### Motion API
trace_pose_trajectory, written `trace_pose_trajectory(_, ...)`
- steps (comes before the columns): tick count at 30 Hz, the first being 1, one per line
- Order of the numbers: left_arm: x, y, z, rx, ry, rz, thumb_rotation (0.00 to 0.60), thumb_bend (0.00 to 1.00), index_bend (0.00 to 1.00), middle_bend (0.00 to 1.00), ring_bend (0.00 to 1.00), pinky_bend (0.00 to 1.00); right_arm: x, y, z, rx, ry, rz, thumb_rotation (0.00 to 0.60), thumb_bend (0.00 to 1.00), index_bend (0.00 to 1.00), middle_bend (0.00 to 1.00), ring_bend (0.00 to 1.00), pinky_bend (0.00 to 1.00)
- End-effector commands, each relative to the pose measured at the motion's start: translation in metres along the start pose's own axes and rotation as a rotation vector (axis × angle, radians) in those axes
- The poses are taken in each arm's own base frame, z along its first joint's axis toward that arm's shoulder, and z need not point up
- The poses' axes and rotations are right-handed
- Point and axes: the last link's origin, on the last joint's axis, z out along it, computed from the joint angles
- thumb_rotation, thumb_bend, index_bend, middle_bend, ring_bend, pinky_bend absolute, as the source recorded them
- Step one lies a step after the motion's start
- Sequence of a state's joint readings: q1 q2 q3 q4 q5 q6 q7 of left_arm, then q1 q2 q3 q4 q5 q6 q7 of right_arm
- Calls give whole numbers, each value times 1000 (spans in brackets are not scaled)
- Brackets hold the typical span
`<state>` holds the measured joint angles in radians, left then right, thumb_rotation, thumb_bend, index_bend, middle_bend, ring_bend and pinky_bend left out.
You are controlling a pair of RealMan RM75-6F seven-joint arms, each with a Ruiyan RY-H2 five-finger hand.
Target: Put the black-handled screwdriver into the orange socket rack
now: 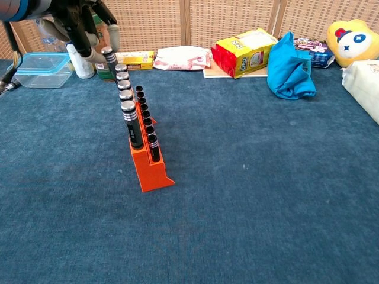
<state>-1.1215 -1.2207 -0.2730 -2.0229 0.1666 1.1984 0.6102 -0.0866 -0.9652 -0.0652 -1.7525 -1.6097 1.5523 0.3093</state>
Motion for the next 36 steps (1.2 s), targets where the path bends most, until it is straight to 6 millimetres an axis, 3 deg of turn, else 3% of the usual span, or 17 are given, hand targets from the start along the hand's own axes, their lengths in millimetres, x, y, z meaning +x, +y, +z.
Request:
trace_pose_trajectory(1, -1, -2, 0, 1, -2, -2, 600, 364, 553, 1000, 1000, 1000, 0, 0, 0, -1, 0, 1, 600, 0, 165, 61, 0, 0)
trace_pose_trajectory(36, -5, 1, 0, -2, 6, 28, 600, 363, 553, 1000, 1000, 1000, 2, 0, -1, 2, 5, 4, 600, 0, 165, 60, 0, 0)
